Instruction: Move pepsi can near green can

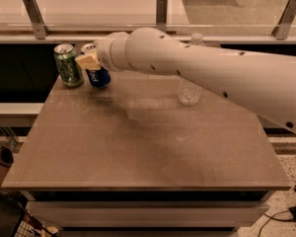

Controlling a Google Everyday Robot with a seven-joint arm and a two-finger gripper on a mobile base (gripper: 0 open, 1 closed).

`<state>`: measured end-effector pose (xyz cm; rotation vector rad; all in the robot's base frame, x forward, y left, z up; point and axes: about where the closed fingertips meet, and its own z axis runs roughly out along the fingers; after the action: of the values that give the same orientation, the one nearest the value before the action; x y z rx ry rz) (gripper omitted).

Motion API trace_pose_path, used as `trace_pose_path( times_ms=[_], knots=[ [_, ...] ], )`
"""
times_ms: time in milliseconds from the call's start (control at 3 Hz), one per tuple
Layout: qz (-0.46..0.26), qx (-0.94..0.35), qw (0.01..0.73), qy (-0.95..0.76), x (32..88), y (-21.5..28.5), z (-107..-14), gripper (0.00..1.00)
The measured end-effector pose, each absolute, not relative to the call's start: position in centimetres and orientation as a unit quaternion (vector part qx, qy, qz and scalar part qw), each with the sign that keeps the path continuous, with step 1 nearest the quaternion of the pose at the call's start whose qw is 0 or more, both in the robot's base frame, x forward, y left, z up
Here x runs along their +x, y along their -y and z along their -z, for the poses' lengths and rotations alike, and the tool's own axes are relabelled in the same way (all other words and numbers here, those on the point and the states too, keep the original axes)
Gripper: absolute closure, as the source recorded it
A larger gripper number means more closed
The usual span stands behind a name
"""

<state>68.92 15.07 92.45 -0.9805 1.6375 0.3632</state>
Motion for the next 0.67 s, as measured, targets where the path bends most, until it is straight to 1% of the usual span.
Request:
trace_pose_path(
  times_ms=[333, 667],
  knots=[
    [-0.151, -0.422, 0.564, -0.693, 69.00, -15.50, -91.71, 1.00],
    [-0.152, -0.423, 0.565, -0.692, 68.88, -15.62, -91.92, 0.83]
  ],
)
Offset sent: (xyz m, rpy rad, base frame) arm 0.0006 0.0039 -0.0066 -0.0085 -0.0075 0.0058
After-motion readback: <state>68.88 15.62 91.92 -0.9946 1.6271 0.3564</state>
